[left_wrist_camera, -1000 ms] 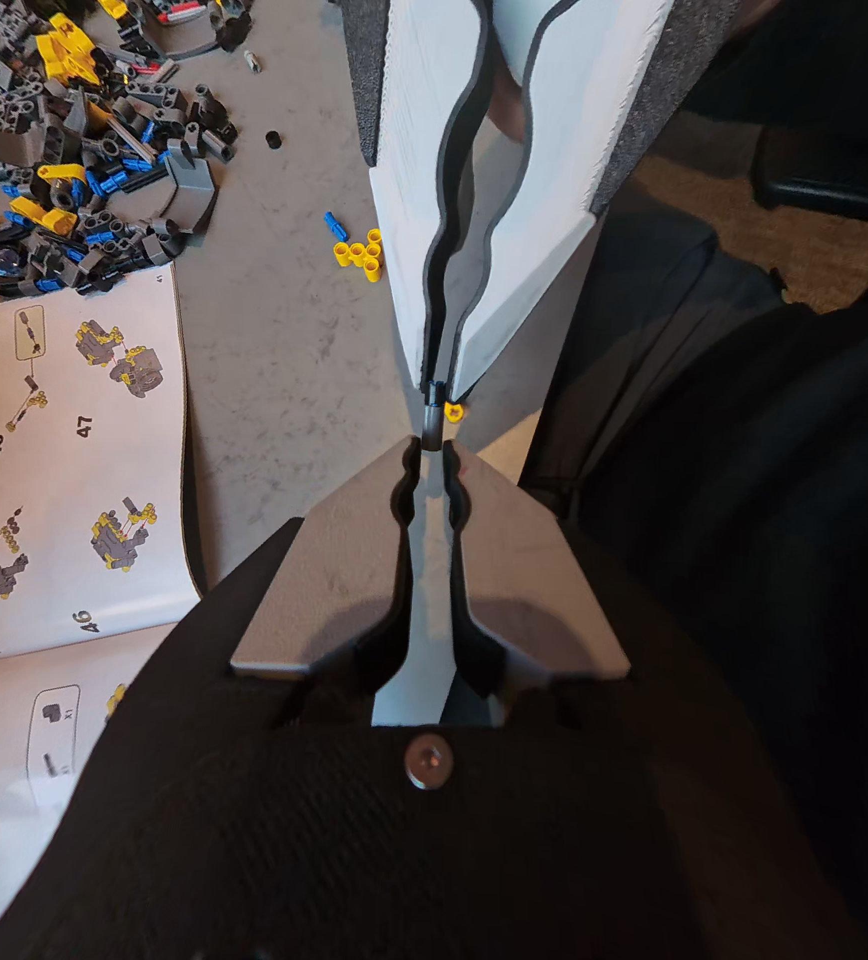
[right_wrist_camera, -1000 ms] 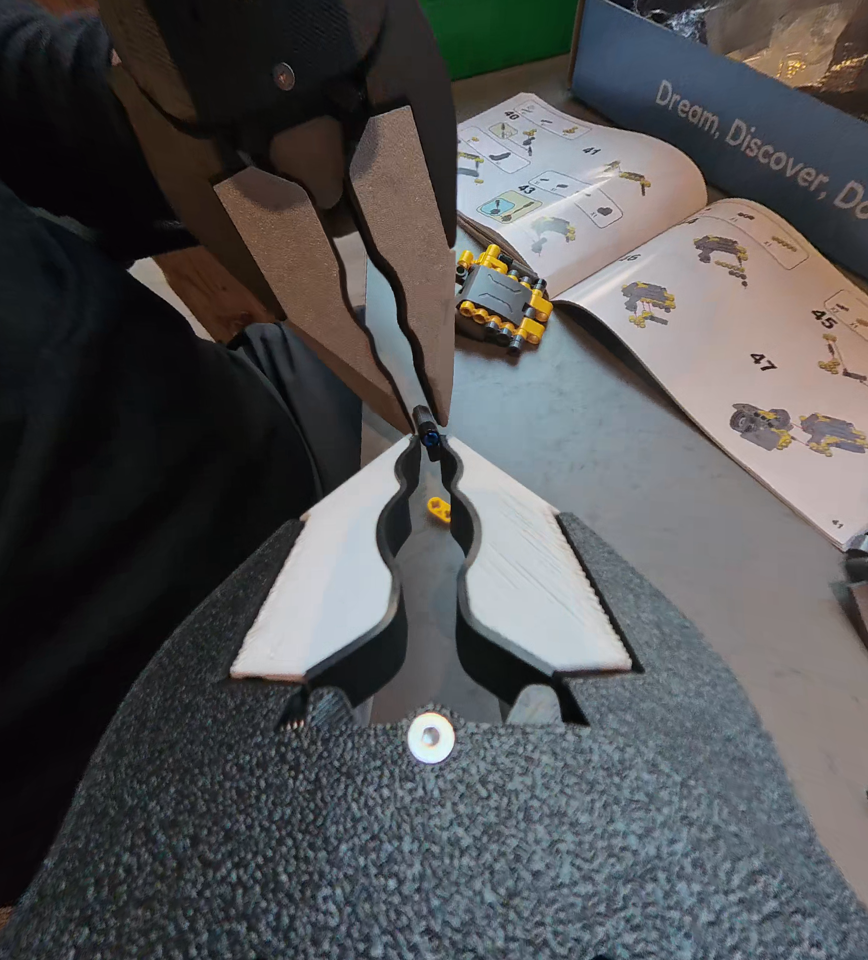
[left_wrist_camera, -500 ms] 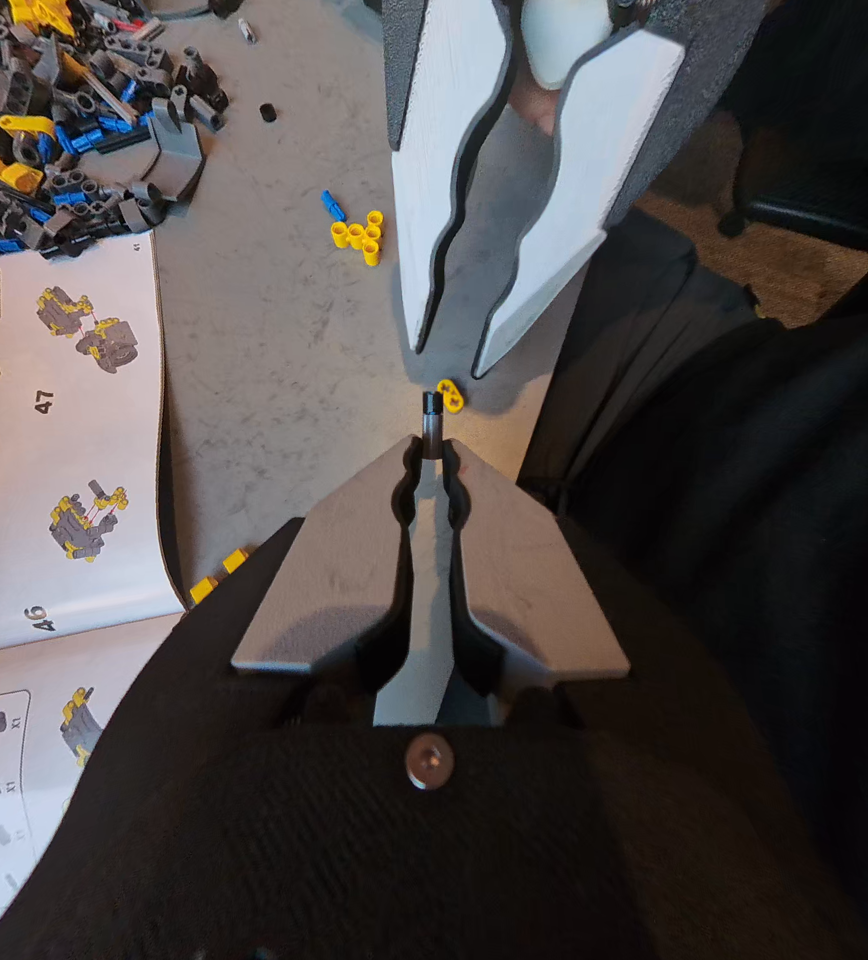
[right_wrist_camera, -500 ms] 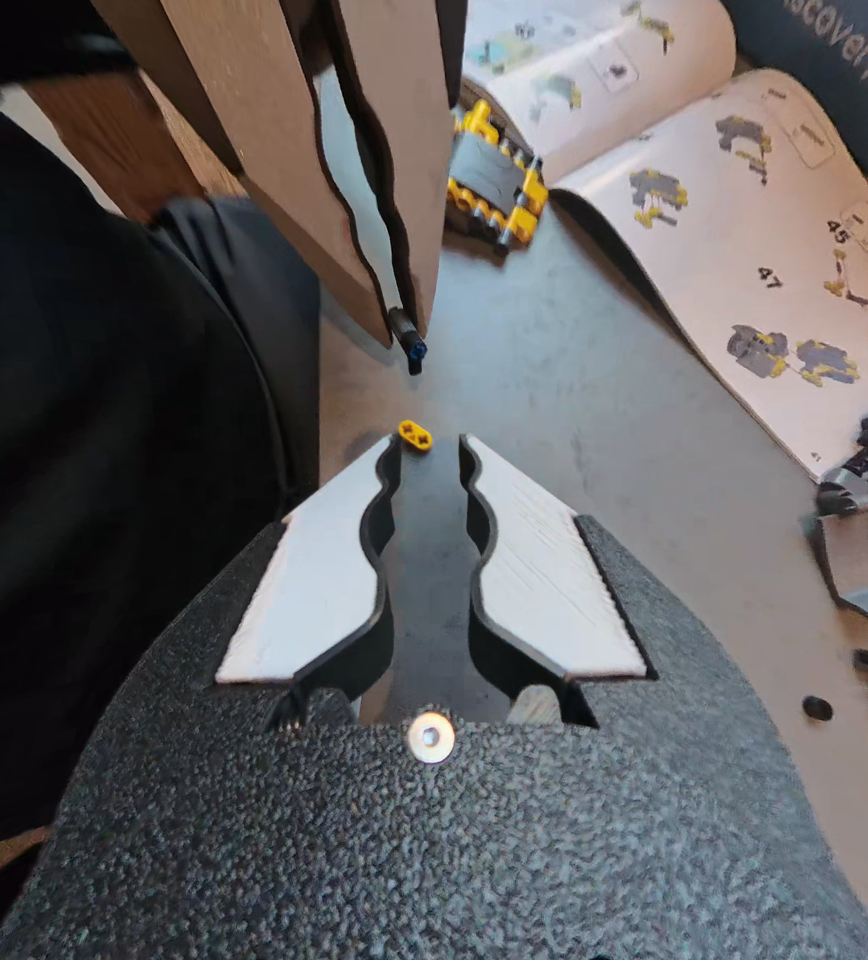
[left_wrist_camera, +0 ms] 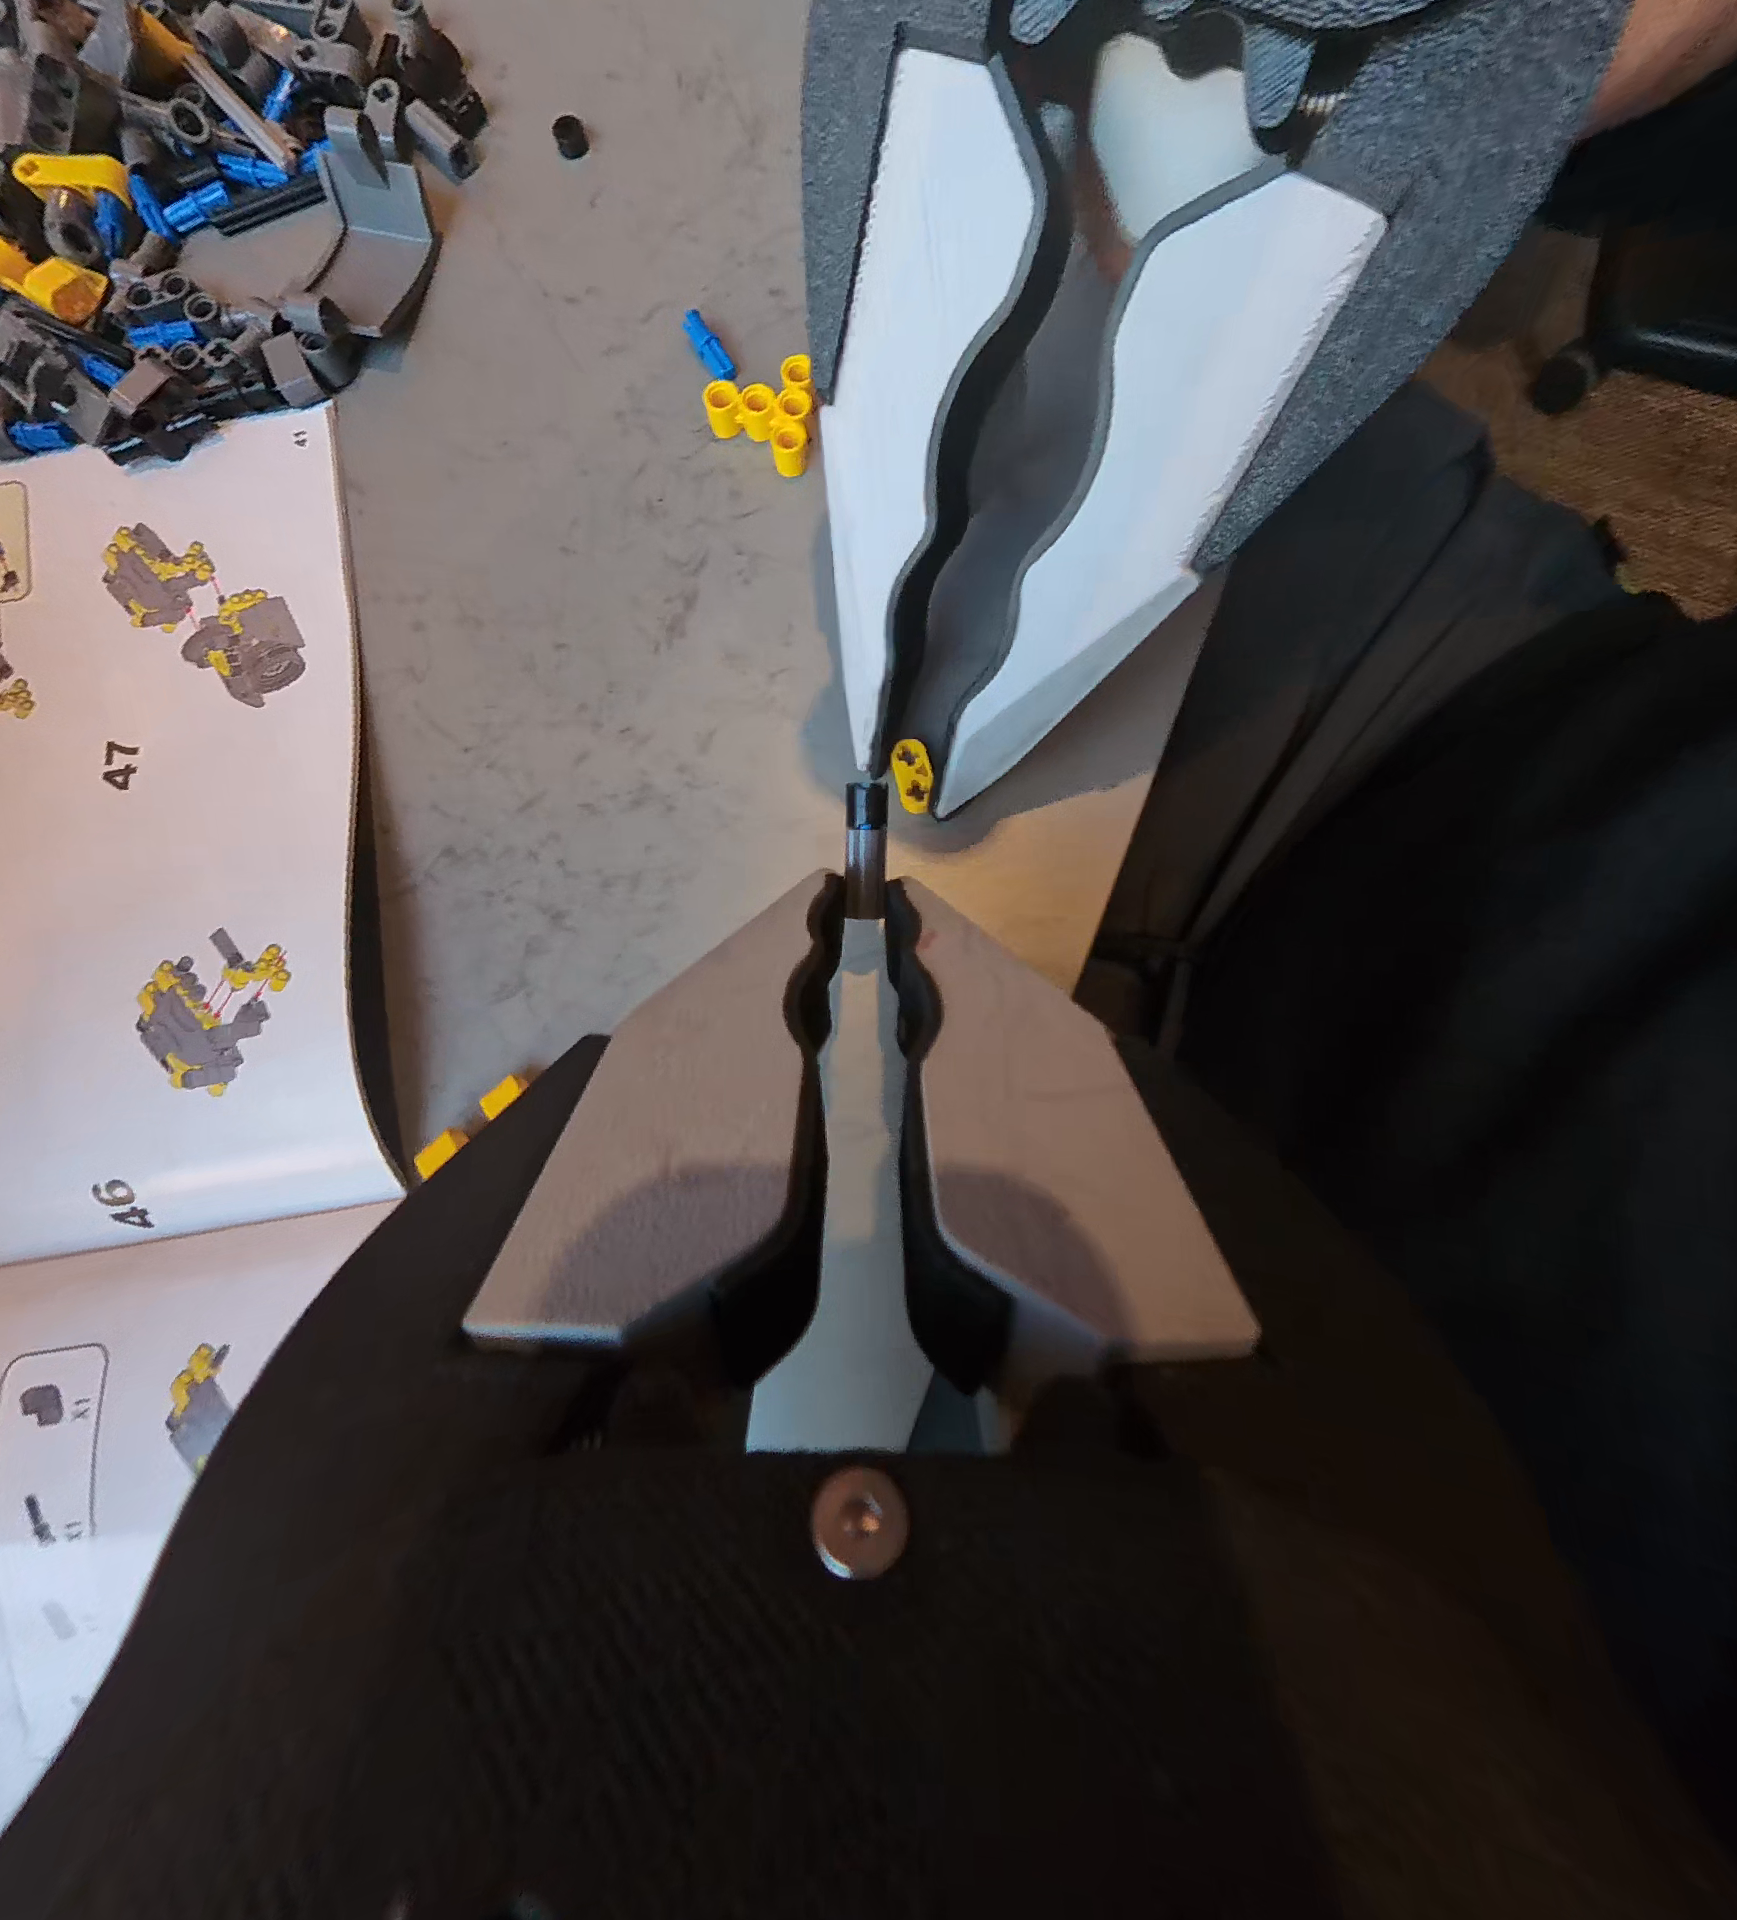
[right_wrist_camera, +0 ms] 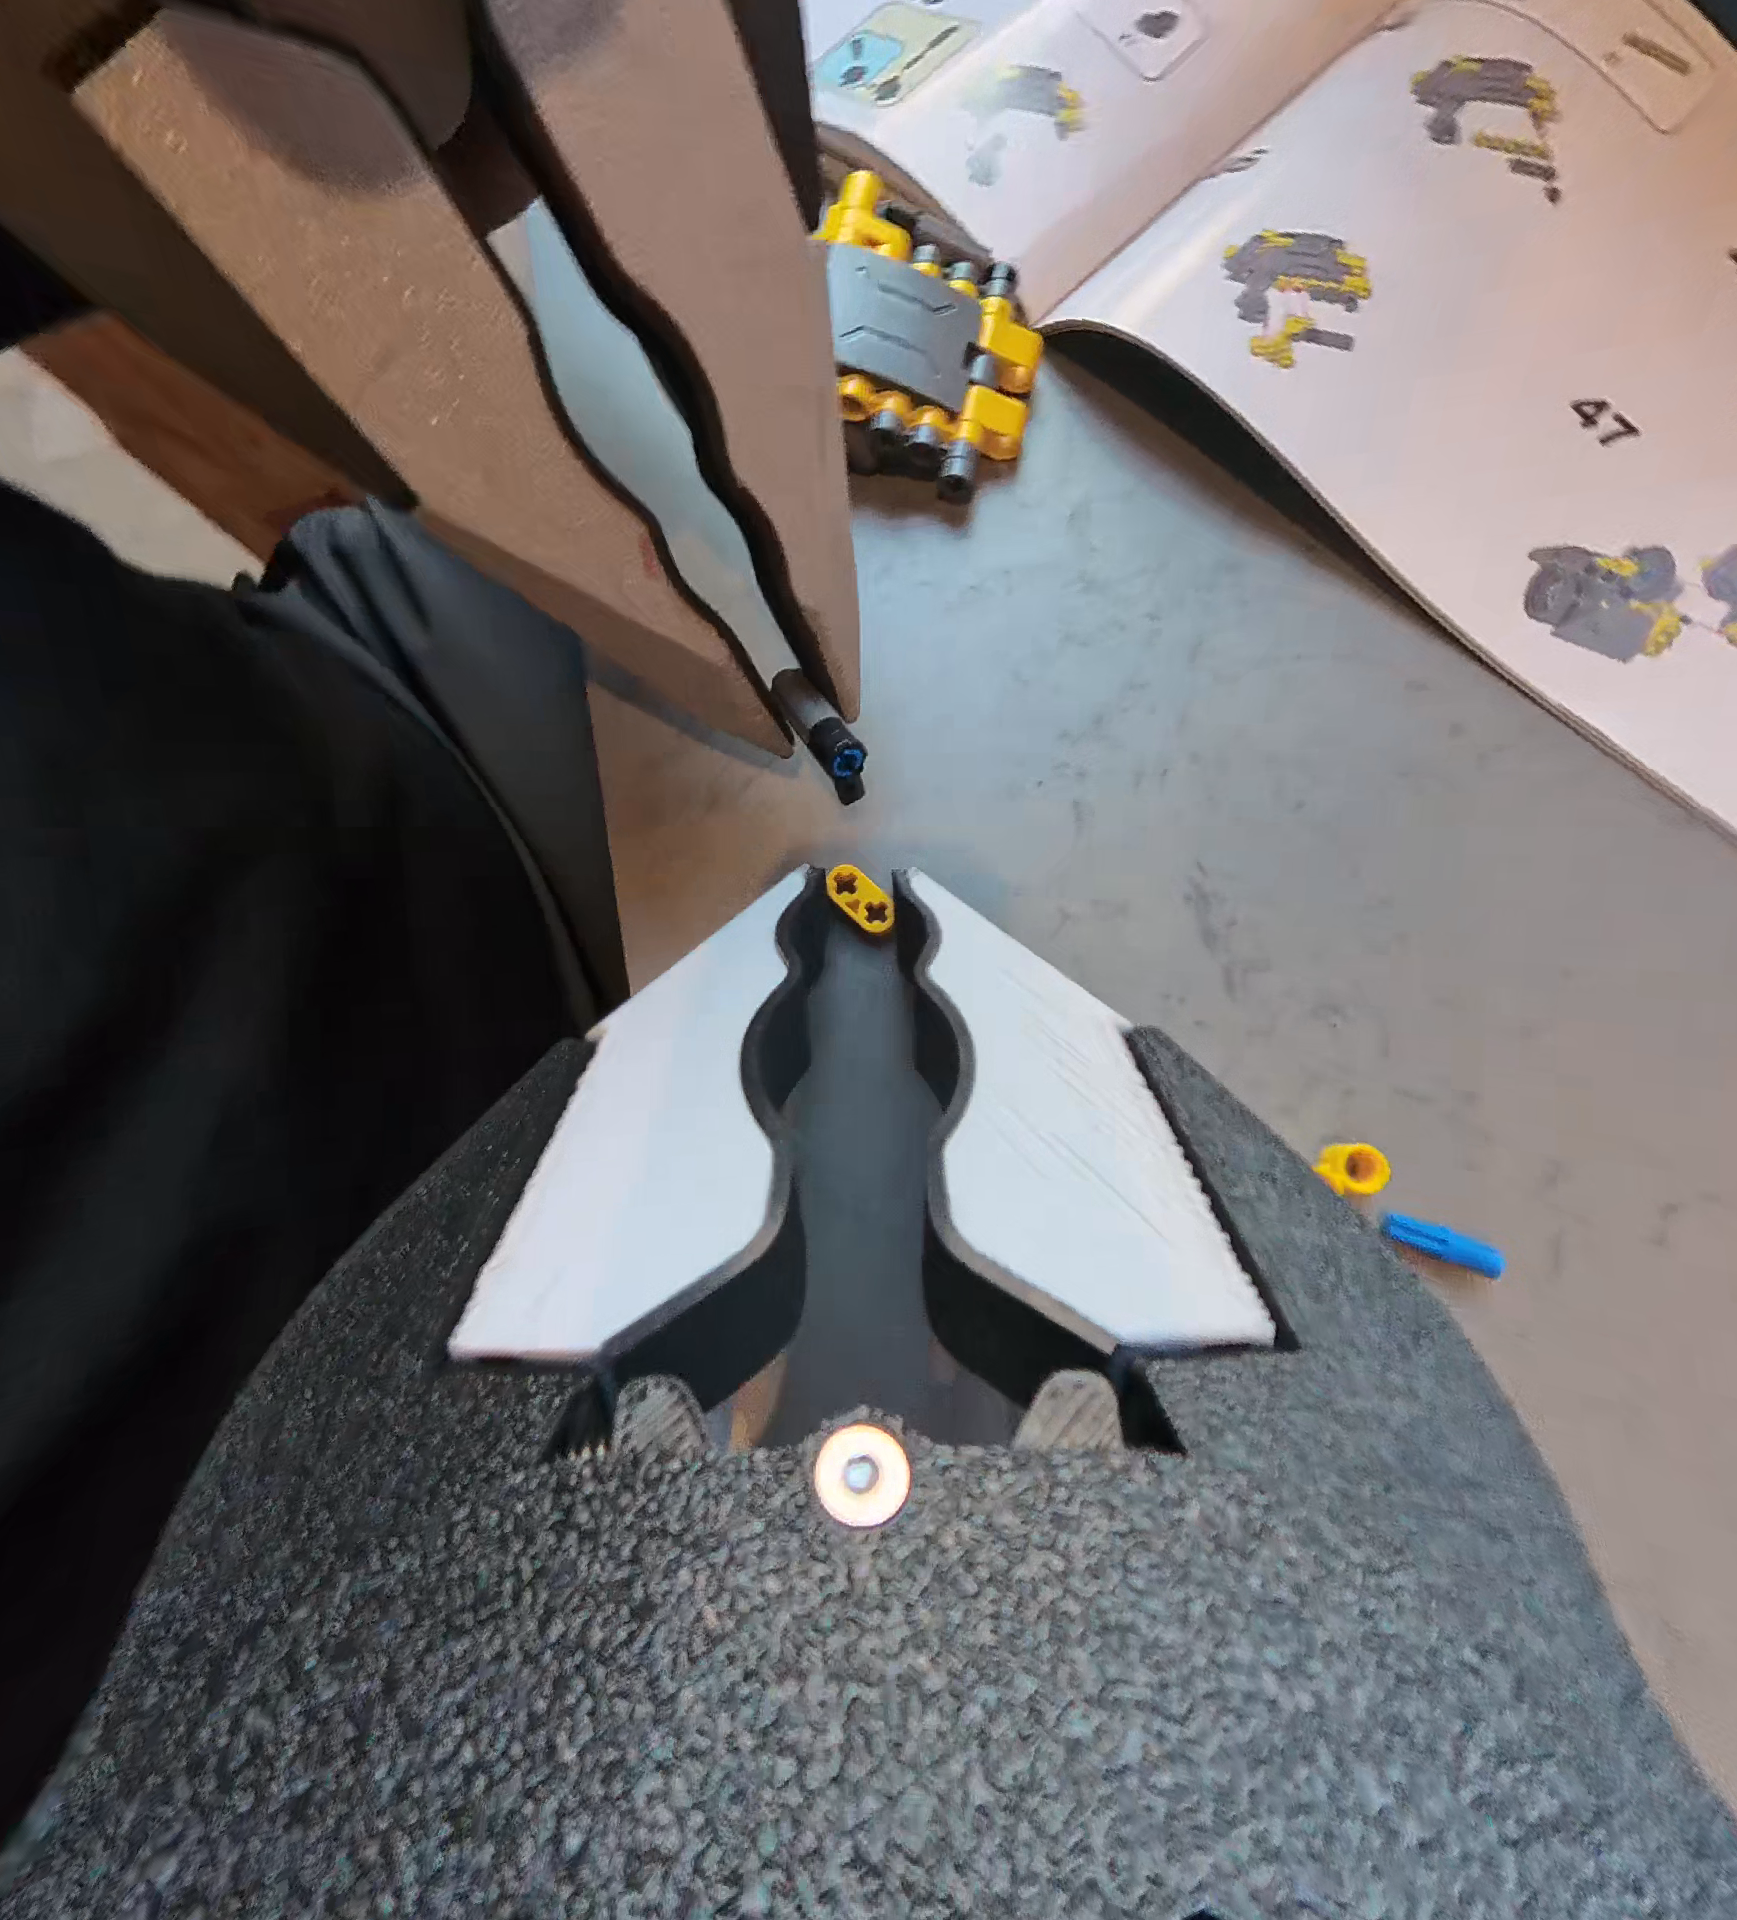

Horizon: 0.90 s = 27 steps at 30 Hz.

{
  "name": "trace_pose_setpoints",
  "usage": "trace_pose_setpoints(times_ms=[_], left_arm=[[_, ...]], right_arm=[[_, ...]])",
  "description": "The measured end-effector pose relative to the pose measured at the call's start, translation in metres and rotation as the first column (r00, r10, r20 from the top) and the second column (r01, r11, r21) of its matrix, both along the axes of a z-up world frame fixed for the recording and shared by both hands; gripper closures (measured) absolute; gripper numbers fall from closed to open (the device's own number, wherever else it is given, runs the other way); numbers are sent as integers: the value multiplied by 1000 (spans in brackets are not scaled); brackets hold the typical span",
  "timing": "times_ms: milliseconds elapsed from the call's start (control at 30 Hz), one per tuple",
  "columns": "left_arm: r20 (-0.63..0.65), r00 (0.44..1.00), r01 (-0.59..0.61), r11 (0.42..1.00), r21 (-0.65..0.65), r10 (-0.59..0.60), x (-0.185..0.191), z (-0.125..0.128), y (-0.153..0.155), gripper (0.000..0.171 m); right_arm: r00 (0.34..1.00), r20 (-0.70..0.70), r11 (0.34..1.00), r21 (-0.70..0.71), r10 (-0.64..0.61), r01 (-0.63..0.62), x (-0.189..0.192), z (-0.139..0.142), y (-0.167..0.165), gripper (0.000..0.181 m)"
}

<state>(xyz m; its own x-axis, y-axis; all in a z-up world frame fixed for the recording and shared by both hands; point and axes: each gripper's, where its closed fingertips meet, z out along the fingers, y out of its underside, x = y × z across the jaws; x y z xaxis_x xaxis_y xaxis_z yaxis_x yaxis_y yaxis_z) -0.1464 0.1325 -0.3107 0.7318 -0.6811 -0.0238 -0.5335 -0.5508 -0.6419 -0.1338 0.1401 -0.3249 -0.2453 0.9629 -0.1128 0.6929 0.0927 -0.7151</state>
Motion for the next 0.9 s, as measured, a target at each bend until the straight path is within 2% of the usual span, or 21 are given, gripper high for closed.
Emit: trace_pose_setpoints(times_ms=[133, 233, 367, 467, 567, 700, 767, 900], left_arm=[[-66, 998, -8, 1000, 18, 9, -7, -3, 3, 167], [-64, 998, 9, 1000, 15, -8, -4, -4, 3, 167], [-100, 994, 43, 999, 27, -40, -2, -3, 5, 167], [-130, 990, 63, 998, 23, -60, -1, -2, 7, 167], [-152, 986, 75, 997, 16, -72, 3, -1, 8, 167], [-159, 985, 60, 998, -10, -60, 7, -3, 7, 167], [-160, 986, 49, 999, -22, -52, 6, -5, 6, 167], [-143, 989, 38, 999, -29, -42, 4, -8, 3, 167]], right_arm=[[991, -4, 991, 22, -132, 132, 0, 0, 6, 170], [984, -28, 983, 46, -177, 178, 2, 2, 8, 168], [988, -58, 989, 9, -147, 147, 5, 11, 6, 157], [989, -97, 993, 39, -111, 115, 8, 24, 18, 162], [994, -109, 998, 64, 2, 5, 9, 33, 16, 165], [993, -28, 985, 132, 111, -107, 13, 21, 14, 170], [994, 38, 982, 157, 104, -108, 17, 11, 20, 166], [989, 48, 985, 96, 137, -141, 16, 4, 12, 160]])
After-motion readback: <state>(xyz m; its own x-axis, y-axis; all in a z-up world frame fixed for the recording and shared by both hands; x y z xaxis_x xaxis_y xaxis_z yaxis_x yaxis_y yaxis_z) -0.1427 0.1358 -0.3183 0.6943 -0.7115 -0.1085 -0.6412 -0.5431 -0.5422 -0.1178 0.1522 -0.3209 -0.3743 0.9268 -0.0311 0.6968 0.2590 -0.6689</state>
